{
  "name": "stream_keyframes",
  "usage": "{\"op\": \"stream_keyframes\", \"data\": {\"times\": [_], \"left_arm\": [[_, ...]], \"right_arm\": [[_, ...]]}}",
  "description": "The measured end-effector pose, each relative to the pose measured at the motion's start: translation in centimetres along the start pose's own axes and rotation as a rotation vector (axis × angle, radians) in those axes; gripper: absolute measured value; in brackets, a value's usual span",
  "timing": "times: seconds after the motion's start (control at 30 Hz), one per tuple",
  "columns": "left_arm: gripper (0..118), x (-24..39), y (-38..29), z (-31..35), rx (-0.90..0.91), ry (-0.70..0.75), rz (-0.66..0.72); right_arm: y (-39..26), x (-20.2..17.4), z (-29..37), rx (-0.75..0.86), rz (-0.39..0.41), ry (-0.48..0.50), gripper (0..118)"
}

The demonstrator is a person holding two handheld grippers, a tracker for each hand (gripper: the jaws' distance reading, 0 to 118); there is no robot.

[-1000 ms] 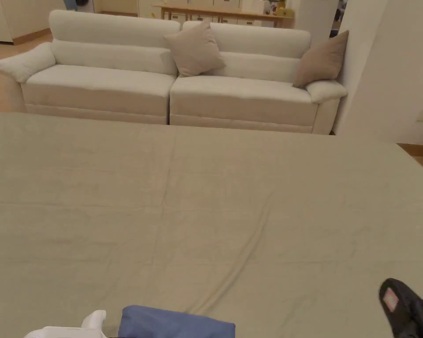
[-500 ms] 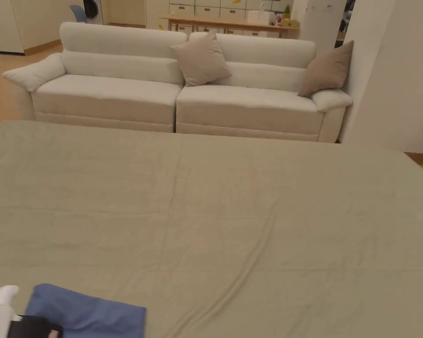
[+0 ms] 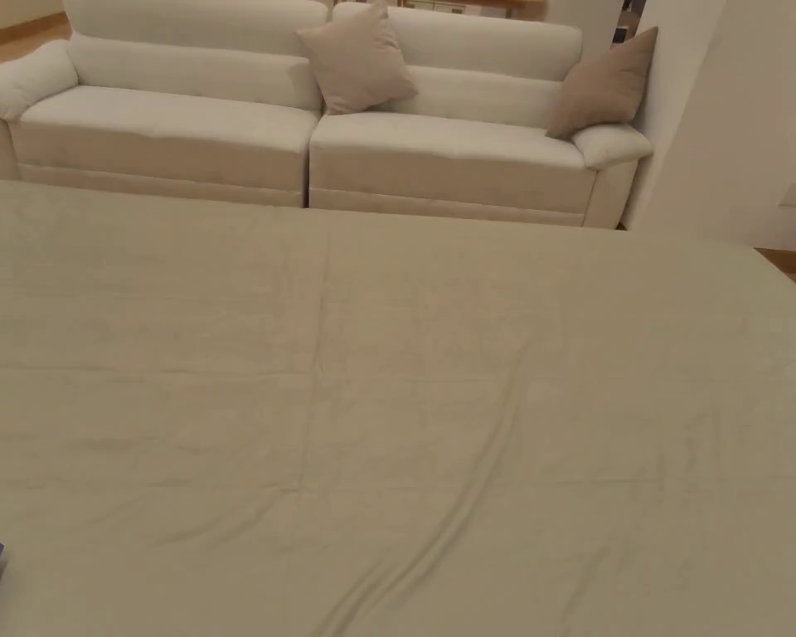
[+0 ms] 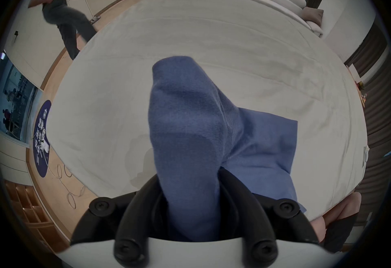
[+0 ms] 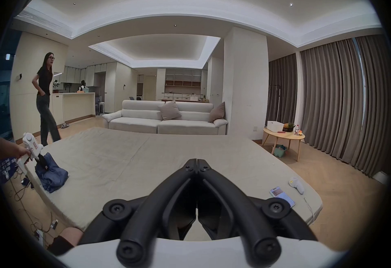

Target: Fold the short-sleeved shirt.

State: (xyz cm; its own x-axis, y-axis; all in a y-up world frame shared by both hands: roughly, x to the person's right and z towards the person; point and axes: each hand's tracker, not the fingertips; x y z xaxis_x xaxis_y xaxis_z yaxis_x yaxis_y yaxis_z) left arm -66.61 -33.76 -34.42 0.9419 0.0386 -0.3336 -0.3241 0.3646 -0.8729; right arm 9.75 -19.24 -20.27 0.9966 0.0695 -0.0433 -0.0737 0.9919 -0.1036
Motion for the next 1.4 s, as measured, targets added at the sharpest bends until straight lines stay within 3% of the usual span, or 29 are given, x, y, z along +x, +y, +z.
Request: {"op": "stream_keyframes", "data": {"times": [0.17, 0.2, 0.27, 0.3, 0.4, 0.5, 0.6, 0.7, 0.73, 0.8, 0.87, 0.9, 0.93, 1.0, 1.03, 1.1, 1.2, 1.4], "left_arm": [[23, 1.2, -1.5, -0.7, 0.010, 0.030, 0.053], [36, 0.7, -1.8, -0.5, 0.031, 0.033, 0.097], [101, 0.4, -2.5, 0.8, 0.054, 0.033, 0.133], [117, 0.2, -2.8, 1.9, 0.068, -0.004, 0.147], [111, -0.2, -2.5, 7.2, 0.197, -0.142, 0.211], [111, 1.2, -3.1, 14.3, 0.437, -0.114, 0.200], [107, 6.8, -4.8, 21.7, 0.611, -0.058, 0.104], [63, 14.9, -8.2, 27.8, 0.842, -0.050, -0.038], [41, 14.7, -8.9, 26.9, 0.910, -0.072, -0.068], [12, 19.1, -11.1, 29.0, 1.009, -0.233, -0.035], [0, 24.4, -14.2, 30.7, 1.068, -0.465, 0.082], [0, 26.9, -15.4, 31.5, 1.113, -0.508, 0.013], [0, 30.3, -16.8, 32.5, 1.173, -0.455, -0.067], [0, 36.1, -19.8, 33.5, 1.290, -0.165, -0.209], [0, 38.2, -21.0, 33.4, 1.351, -0.107, -0.267], [0, 40.9, -23.0, 32.4, 1.408, -0.157, -0.316], [0, 43.3, -23.8, 30.7, 1.320, -0.216, -0.398], [0, 43.0, -22.8, 29.7, 1.234, -0.198, -0.344]], "right_arm": [[0.5, -0.2, -0.3, 0.004, 0.011, 0.039, 0], [0.7, -0.2, -0.2, 0.010, 0.011, 0.043, 0], [1.2, 0.2, 0.0, 0.024, -0.001, 0.055, 0], [1.4, 0.4, 0.1, 0.030, -0.002, 0.059, 0], [1.8, 0.7, -0.1, 0.011, 0.033, 0.063, 0], [1.7, 1.6, -0.4, -0.002, 0.008, 0.083, 0], [1.7, 2.4, -0.9, -0.013, -0.002, 0.073, 0], [2.0, 3.2, -1.6, -0.024, 0.019, 0.069, 0], [2.3, 3.5, -1.9, -0.025, 0.034, 0.068, 0], [2.8, 3.8, -2.3, -0.025, 0.046, 0.065, 0], [3.3, 4.1, -2.6, -0.028, 0.054, 0.072, 0], [3.6, 4.2, -2.6, -0.029, 0.054, 0.070, 0], [3.8, 4.3, -2.5, -0.024, 0.048, 0.065, 0], [4.3, 4.4, -2.4, -0.017, 0.037, 0.063, 0], [4.5, 4.4, -2.3, -0.013, 0.032, 0.062, 0], [4.5, 4.3, -1.9, -0.007, 0.026, 0.056, 0], [4.3, 4.4, -1.3, -0.009, 0.019, 0.045, 0], [4.3, 5.6, -0.9, -0.003, 0.046, -0.010, 0]]}}
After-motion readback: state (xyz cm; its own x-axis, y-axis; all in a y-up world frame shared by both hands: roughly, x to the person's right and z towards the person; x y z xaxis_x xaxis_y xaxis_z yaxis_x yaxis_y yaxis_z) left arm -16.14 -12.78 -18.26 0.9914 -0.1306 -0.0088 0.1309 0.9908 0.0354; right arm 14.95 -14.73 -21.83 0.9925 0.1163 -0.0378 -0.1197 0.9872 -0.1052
